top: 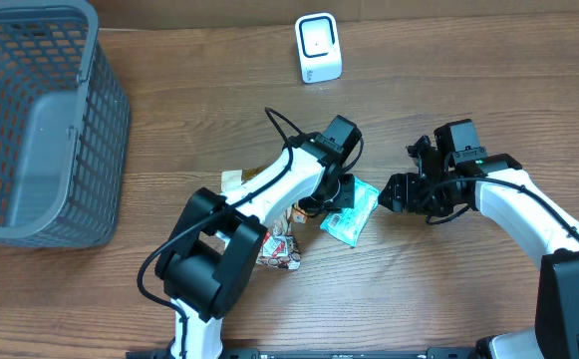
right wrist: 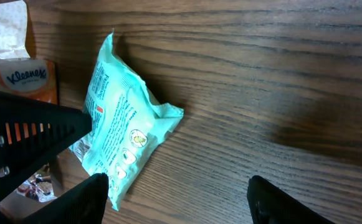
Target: Scan the item barcode
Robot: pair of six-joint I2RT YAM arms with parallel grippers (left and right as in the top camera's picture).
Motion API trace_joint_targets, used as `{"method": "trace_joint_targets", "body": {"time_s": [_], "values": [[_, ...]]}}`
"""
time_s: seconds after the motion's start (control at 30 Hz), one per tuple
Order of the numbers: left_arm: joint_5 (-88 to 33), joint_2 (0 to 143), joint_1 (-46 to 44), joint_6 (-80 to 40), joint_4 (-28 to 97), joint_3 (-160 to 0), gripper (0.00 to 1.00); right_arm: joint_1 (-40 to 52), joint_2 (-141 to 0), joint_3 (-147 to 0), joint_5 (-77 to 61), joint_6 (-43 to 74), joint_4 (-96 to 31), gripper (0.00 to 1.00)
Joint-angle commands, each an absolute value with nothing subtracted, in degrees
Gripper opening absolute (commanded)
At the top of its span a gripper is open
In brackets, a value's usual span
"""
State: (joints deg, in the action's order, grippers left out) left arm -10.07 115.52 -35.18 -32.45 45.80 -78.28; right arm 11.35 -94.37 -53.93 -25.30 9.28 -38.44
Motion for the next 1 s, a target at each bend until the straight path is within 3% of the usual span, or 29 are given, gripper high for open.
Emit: {"method": "trace_joint_targets", "body": {"time_s": [0.0,0.5,0.97], "values": [[-10.13,119.59,-35.66,-31.31,45.28,-77.54,0.05,11.55,-94.65,-52.77,-25.87,10.79,-37.45,0.73],[-14.31,119.59,-35.79,-31.31,42.92,-77.54,0.04,11.55,-94.65,-44.21,-32.93,16.8,-23.59,0.66],[-14.41,119.61,-38.39,-31.27,41.43,-77.54,0.04,11.49,-94.65,-43.86,-32.67,19.14,-19.88,0.66]]}}
